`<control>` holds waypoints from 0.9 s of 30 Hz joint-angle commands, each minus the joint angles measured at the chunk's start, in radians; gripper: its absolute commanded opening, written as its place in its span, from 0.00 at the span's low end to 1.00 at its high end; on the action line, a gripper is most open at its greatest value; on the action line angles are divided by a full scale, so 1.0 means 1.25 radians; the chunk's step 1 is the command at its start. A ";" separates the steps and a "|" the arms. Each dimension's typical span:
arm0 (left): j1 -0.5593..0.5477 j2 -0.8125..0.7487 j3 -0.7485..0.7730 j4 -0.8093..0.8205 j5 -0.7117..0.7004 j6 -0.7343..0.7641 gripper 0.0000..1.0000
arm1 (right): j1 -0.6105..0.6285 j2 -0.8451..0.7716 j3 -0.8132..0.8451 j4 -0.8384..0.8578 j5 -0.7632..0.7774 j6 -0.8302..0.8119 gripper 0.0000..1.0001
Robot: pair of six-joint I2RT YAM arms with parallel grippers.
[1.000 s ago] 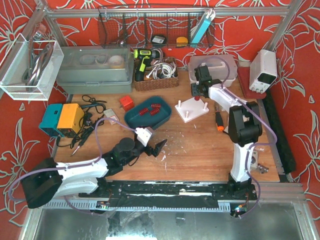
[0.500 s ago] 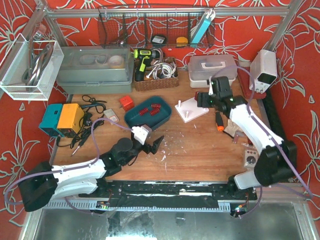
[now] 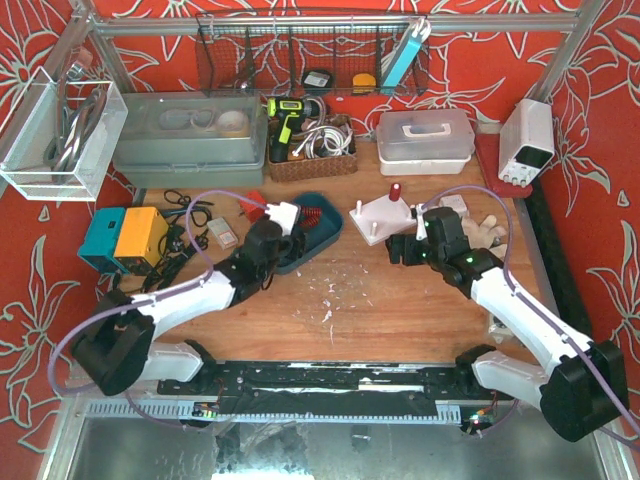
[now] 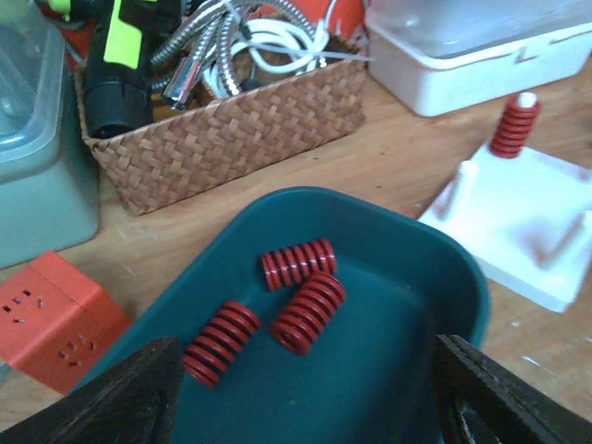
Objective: Install the large spring
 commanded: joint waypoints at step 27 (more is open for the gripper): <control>0.148 0.377 0.381 -0.402 0.202 0.112 0.36 | 0.018 -0.062 -0.041 0.094 0.017 0.022 0.97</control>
